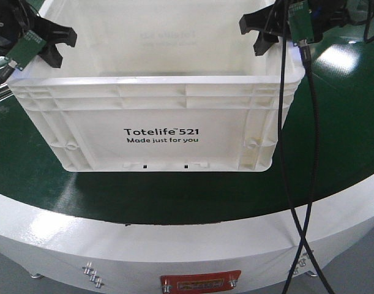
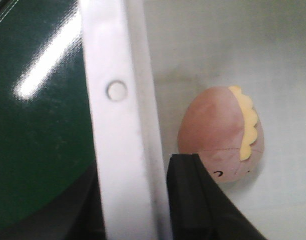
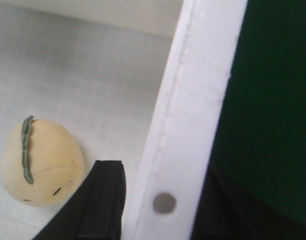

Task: Place moving items into box and shelve
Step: 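Lift the crate off the conveyor with both grippers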

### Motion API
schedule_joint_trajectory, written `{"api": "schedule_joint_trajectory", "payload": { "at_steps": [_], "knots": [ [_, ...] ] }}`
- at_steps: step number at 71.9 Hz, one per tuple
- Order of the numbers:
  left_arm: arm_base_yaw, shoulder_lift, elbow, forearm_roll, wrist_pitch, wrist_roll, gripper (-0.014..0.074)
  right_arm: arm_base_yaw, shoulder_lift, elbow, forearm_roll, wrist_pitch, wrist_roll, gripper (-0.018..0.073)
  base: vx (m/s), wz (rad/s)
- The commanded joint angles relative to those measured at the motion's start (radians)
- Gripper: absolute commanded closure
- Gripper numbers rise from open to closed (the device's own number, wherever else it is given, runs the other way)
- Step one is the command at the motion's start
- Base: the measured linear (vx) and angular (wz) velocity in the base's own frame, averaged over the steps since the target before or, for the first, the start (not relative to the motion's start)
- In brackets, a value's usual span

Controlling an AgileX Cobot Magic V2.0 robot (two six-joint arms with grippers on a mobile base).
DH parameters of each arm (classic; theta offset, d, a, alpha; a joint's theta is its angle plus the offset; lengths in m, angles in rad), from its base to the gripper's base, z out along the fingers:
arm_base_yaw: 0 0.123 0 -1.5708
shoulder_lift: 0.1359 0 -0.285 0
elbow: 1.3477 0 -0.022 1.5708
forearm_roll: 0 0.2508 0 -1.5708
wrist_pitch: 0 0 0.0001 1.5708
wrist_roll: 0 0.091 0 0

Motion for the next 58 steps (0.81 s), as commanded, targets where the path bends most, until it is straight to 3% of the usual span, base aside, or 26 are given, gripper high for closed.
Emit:
{"api": "schedule_joint_trajectory", "payload": {
  "at_steps": [1, 31, 58],
  "knots": [
    [-0.006, -0.091, -0.036, -0.031, -0.110, 0.009, 0.0598, 0.000, -0.099, -0.038, 0.032, -0.084, -0.013, 0.0564, 0.00, 0.00],
    [-0.006, -0.180, -0.036, -0.033, -0.023, 0.009, 0.0597, 0.000, -0.159, -0.038, 0.032, -0.007, -0.014, 0.0564, 0.00, 0.00],
    [-0.006, -0.202, -0.036, -0.030, -0.022, 0.009, 0.0597, 0.000, -0.165, -0.038, 0.056, 0.018, -0.016, 0.0562, 0.00, 0.00]
  ]
}}
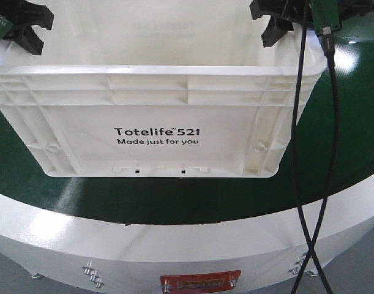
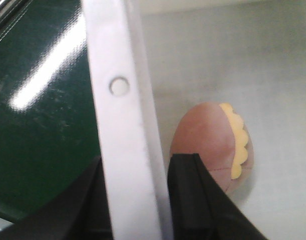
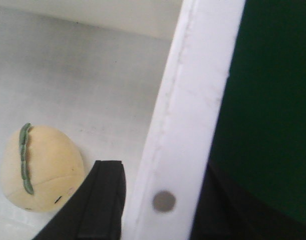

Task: Place moving items into box and shelve
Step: 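Lift the crate off the conveyor with both grippers, then hold the crate with both grippers while the base drives away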

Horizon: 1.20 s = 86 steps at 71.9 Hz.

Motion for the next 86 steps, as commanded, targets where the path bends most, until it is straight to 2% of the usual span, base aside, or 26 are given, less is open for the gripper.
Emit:
{"api": "schedule_joint_trajectory", "payload": {
  "at_steps": [1, 86],
  "knots": [
    [-0.003, -0.062, -0.036, -0.018, -0.116, 0.010, 0.0597, -0.001, -0.069, -0.038, 0.022, -0.073, -0.025, 0.0562, 0.00, 0.00],
    [-0.003, -0.062, -0.036, -0.018, -0.116, 0.009, 0.0597, -0.001, -0.066, -0.037, 0.020, -0.070, -0.025, 0.0562, -0.01, 0.00]
  ]
}}
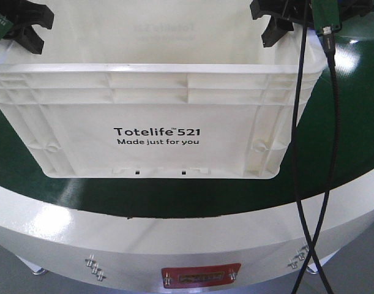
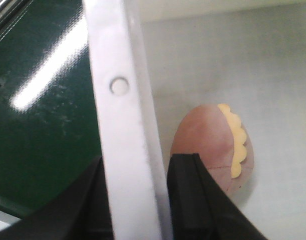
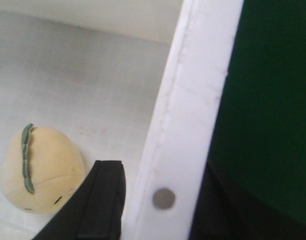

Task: Place moving items into box and shelve
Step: 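Hold the crate with both grippers while the base drives away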

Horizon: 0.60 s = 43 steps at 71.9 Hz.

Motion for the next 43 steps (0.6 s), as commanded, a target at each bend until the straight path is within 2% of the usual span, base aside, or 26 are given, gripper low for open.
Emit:
{"api": "schedule_joint_trajectory", "payload": {
  "at_steps": [1, 43],
  "knots": [
    [-0.003, -0.062, -0.036, -0.018, -0.107, 0.008, 0.0597, -0.001, -0.066, -0.037, 0.018, -0.070, -0.025, 0.0562, -0.06, 0.00],
    [-0.003, -0.062, -0.036, -0.018, -0.107, 0.008, 0.0597, -0.001, -0.066, -0.037, 0.018, -0.070, -0.025, 0.0562, -0.17, 0.02]
  ]
}}
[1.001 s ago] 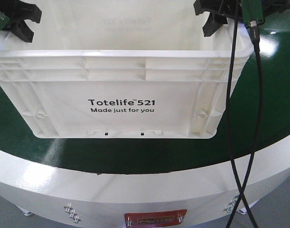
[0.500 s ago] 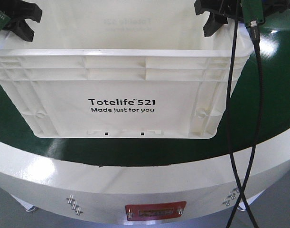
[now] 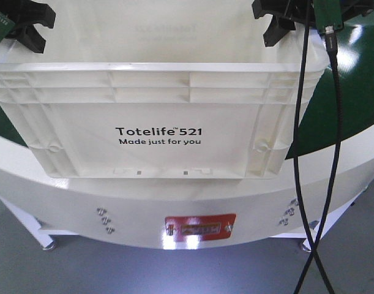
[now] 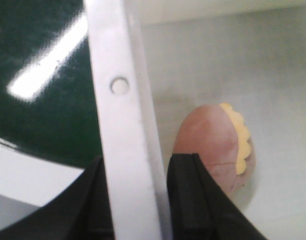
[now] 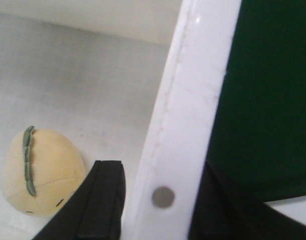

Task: Place moving items into box and shelve
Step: 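Hold the crate with both grippers while the base drives away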

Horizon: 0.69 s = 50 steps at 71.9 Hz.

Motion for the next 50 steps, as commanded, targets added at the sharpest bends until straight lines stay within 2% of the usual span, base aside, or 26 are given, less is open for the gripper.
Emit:
{"api": "schedule_joint_trajectory", "payload": {
  "at_steps": [1, 22, 50],
  "knots": [
    [-0.001, -0.062, -0.036, -0.012, -0.101, 0.008, 0.0597, 0.000, -0.065, -0.037, 0.020, -0.070, -0.026, 0.0562, -0.22, 0.19],
    [-0.001, -0.062, -0.036, -0.012, -0.101, 0.008, 0.0597, 0.000, -0.065, -0.037, 0.020, -0.068, -0.026, 0.0562, -0.22, 0.36],
    [-0.001, -0.062, -0.036, -0.012, -0.098, 0.008, 0.0597, 0.000, -0.065, -0.037, 0.020, -0.054, -0.026, 0.0562, -0.20, 0.61]
  ]
}}
